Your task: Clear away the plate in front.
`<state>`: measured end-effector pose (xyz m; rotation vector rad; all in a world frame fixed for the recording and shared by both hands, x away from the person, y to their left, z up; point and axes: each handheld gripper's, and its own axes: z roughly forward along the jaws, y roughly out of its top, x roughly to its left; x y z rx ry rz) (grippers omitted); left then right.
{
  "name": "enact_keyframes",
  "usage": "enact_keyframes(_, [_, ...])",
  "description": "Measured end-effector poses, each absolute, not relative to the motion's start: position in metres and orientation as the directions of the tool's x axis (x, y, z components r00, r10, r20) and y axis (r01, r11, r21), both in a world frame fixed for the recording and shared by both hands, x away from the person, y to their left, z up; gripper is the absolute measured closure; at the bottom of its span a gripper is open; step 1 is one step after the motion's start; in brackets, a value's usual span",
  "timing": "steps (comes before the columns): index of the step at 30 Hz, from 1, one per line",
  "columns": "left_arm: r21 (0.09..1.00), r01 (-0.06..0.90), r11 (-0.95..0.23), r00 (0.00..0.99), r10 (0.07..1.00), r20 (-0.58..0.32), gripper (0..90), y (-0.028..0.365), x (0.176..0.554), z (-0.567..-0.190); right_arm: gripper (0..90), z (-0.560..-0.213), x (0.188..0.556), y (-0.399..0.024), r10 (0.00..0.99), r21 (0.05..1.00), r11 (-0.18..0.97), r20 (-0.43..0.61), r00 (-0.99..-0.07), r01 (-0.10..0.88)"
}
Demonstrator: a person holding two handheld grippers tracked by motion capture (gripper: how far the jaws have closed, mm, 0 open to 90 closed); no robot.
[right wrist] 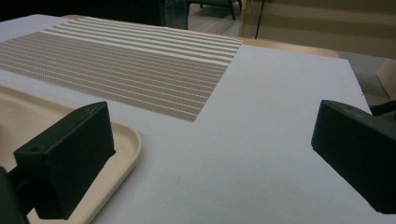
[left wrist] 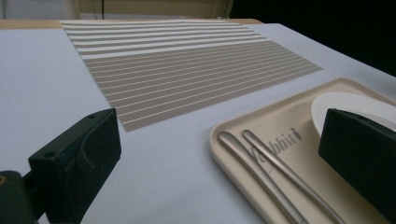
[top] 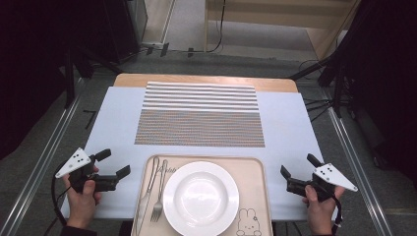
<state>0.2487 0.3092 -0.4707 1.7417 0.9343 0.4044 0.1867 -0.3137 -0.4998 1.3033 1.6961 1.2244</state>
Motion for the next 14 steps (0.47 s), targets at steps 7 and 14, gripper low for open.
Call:
enact_keyframes(7, [0.914,0.398,-0.081,0.59,0.786,-0.187,0.0,0.334,0.248,-0.472,0.0,-0.501,0.189,-0.317,0.962,0.935,0.065,0.034,-0.272,0.348])
enact_keyframes(14, [0.912,0.403,-0.08,0.586,0.788,-0.191,0.0,0.335,0.248,-0.474,0.0,-0.5,0.188,-0.313,0.962,0.935,0.067,0.032,-0.27,0.348])
